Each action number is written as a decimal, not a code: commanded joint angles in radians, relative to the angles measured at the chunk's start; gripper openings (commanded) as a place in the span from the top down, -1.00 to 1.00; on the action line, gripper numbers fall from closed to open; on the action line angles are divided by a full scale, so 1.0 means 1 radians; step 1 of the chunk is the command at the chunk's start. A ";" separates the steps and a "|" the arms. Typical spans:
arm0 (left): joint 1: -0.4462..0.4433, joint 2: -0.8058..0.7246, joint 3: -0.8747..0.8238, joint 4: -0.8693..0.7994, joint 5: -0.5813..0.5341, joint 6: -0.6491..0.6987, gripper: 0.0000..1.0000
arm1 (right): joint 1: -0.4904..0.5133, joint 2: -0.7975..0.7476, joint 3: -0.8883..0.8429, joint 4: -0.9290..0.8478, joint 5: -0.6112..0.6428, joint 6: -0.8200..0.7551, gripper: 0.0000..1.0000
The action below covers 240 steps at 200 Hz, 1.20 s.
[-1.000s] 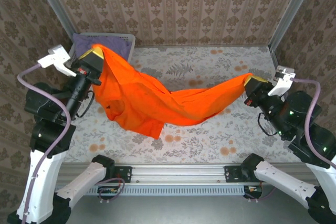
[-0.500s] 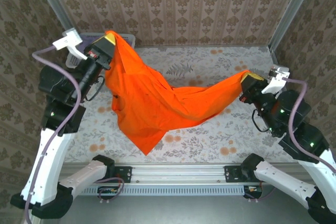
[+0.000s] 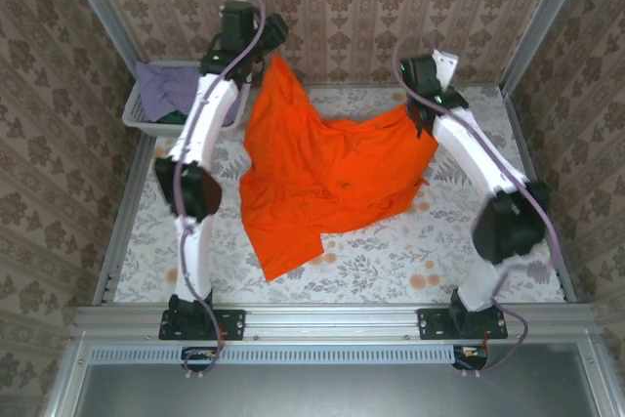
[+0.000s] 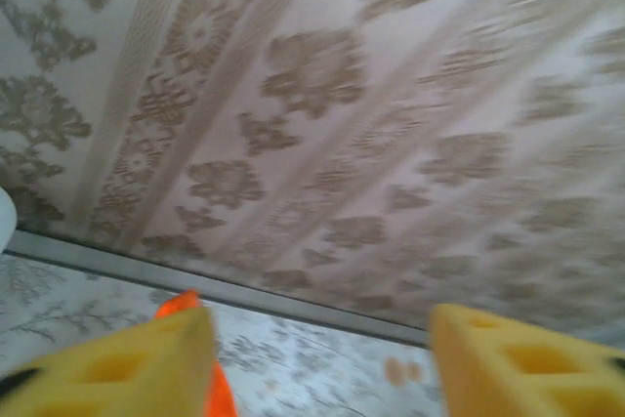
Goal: Fold and stack the t-shirts
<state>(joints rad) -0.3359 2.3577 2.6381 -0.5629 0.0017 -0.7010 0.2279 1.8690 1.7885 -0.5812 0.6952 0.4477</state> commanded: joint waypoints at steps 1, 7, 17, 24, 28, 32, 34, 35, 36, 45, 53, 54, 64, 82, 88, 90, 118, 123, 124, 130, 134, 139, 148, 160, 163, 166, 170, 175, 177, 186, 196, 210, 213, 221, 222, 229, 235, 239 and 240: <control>0.003 0.161 0.466 -0.434 -0.092 0.072 -0.84 | -0.051 0.200 0.354 -0.413 -0.085 0.043 -0.59; 0.000 0.143 0.440 -0.456 -0.094 0.072 -0.92 | -0.061 0.223 0.392 -0.451 -0.111 0.052 -0.64; -0.016 0.063 0.290 -0.432 -0.083 0.103 -0.95 | -0.069 0.194 0.358 -0.448 -0.125 0.063 -0.73; -0.035 -0.026 0.129 -0.372 -0.074 0.131 -0.95 | -0.070 0.140 0.274 -0.397 -0.140 0.058 -0.82; -0.047 -0.086 0.030 -0.325 -0.073 0.145 -0.94 | -0.071 0.102 0.222 -0.361 -0.157 0.059 -0.85; -0.060 -0.150 -0.102 -0.278 -0.077 0.158 -0.94 | -0.074 0.061 0.158 -0.323 -0.182 0.063 -0.86; -0.067 -0.183 -0.147 -0.239 -0.079 0.163 -0.93 | -0.076 0.041 0.129 -0.306 -0.197 0.066 -0.86; -0.071 -0.199 -0.185 -0.222 -0.081 0.164 -0.93 | -0.078 0.030 0.115 -0.297 -0.209 0.069 -0.87; -0.073 -0.207 -0.218 -0.205 -0.084 0.167 -0.93 | -0.078 0.020 0.101 -0.289 -0.219 0.072 -0.87; -0.107 -0.351 -0.465 -0.074 -0.120 0.176 -0.90 | -0.090 -0.075 -0.051 -0.199 -0.311 0.094 -0.87; -0.130 -0.444 -0.626 -0.006 -0.152 0.167 -0.85 | -0.098 -0.154 -0.179 -0.136 -0.370 0.114 -0.87; -0.138 -0.453 -0.644 0.000 -0.153 0.166 -0.85 | -0.098 -0.162 -0.194 -0.129 -0.374 0.120 -0.87; -0.166 -0.534 -0.782 0.025 -0.161 0.148 -0.77 | -0.105 -0.248 -0.342 -0.084 -0.410 0.164 -0.86; -0.186 -0.647 -1.045 0.076 -0.105 0.094 -0.68 | -0.120 -0.360 -0.587 -0.012 -0.487 0.207 -0.82; -0.187 -0.672 -1.125 0.100 -0.080 0.078 -0.61 | -0.128 -0.387 -0.658 0.002 -0.503 0.222 -0.80; -0.188 -0.680 -1.151 0.108 -0.071 0.072 -0.60 | -0.132 -0.393 -0.677 0.007 -0.507 0.228 -0.80; -0.192 -0.724 -1.400 0.134 0.044 0.043 -0.38 | -0.231 -0.458 -0.896 0.105 -0.630 0.275 -0.58; -0.191 -0.730 -1.436 0.132 0.061 0.040 -0.35 | -0.245 -0.455 -0.918 0.121 -0.654 0.271 -0.51; -0.191 -0.731 -1.443 0.133 0.064 0.040 -0.34 | -0.248 -0.454 -0.921 0.122 -0.658 0.270 -0.50; -0.191 -0.743 -1.488 0.138 0.079 0.039 -0.28 | -0.262 -0.445 -0.931 0.127 -0.680 0.264 -0.45; -0.192 -0.752 -1.516 0.147 0.083 0.038 -0.24 | -0.270 -0.438 -0.933 0.125 -0.692 0.259 -0.42; -0.192 -0.770 -1.557 0.162 0.082 0.028 -0.20 | -0.277 -0.425 -0.931 0.121 -0.703 0.254 -0.38; -0.192 -0.806 -1.635 0.193 0.076 0.012 -0.17 | -0.289 -0.403 -0.932 0.125 -0.714 0.250 -0.29; -0.192 -0.849 -1.717 0.207 0.060 -0.007 -0.14 | -0.306 -0.382 -0.937 0.142 -0.725 0.253 -0.15; -0.192 -0.860 -1.732 0.207 0.059 -0.010 -0.13 | -0.310 -0.379 -0.938 0.148 -0.728 0.255 -0.14; -0.192 -0.872 -1.748 0.207 0.056 -0.013 -0.13 | -0.314 -0.377 -0.939 0.153 -0.730 0.256 -0.13; -0.193 -0.889 -1.768 0.207 0.052 -0.016 -0.13 | -0.319 -0.372 -0.940 0.159 -0.734 0.258 -0.12; -0.193 -0.909 -1.792 0.210 0.046 -0.021 -0.13 | -0.325 -0.368 -0.940 0.167 -0.742 0.261 -0.11; -0.193 -0.918 -1.801 0.210 0.042 -0.025 -0.13 | -0.327 -0.367 -0.941 0.171 -0.744 0.261 -0.11; -0.195 -0.958 -1.841 0.209 0.028 -0.034 -0.13 | -0.334 -0.362 -0.940 0.188 -0.751 0.264 -0.09; -0.195 -0.995 -1.880 0.209 0.017 -0.041 -0.13 | -0.339 -0.353 -0.933 0.198 -0.750 0.271 -0.04; -0.195 -1.023 -1.914 0.205 0.010 -0.045 -0.13 | -0.345 -0.320 -0.915 0.210 -0.767 0.281 0.04; -0.195 -1.024 -1.919 0.202 0.008 -0.046 -0.13 | -0.346 -0.313 -0.908 0.211 -0.773 0.281 0.06; -0.195 -1.026 -1.928 0.196 0.008 -0.048 -0.13 | -0.349 -0.287 -0.892 0.213 -0.782 0.284 0.11; -0.195 -1.027 -1.929 0.195 0.008 -0.049 -0.12 | -0.349 -0.285 -0.890 0.212 -0.783 0.284 0.12; -0.195 -1.033 -1.939 0.194 0.005 -0.056 -0.09 | -0.350 -0.265 -0.877 0.216 -0.787 0.284 0.16; -0.195 -1.044 -1.954 0.208 0.009 -0.062 -0.06 | -0.351 -0.250 -0.870 0.221 -0.789 0.286 0.20; -0.195 -1.051 -1.966 0.222 0.013 -0.067 -0.06 | -0.350 -0.241 -0.865 0.225 -0.790 0.288 0.21; -0.195 -1.054 -1.969 0.227 0.014 -0.067 -0.06 | -0.351 -0.240 -0.865 0.226 -0.791 0.288 0.21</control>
<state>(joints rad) -0.5293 1.3289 0.7231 -0.3710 0.0261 -0.7300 -0.1169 1.5734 0.8757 -0.3889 -0.0540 0.7174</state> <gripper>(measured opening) 0.538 0.413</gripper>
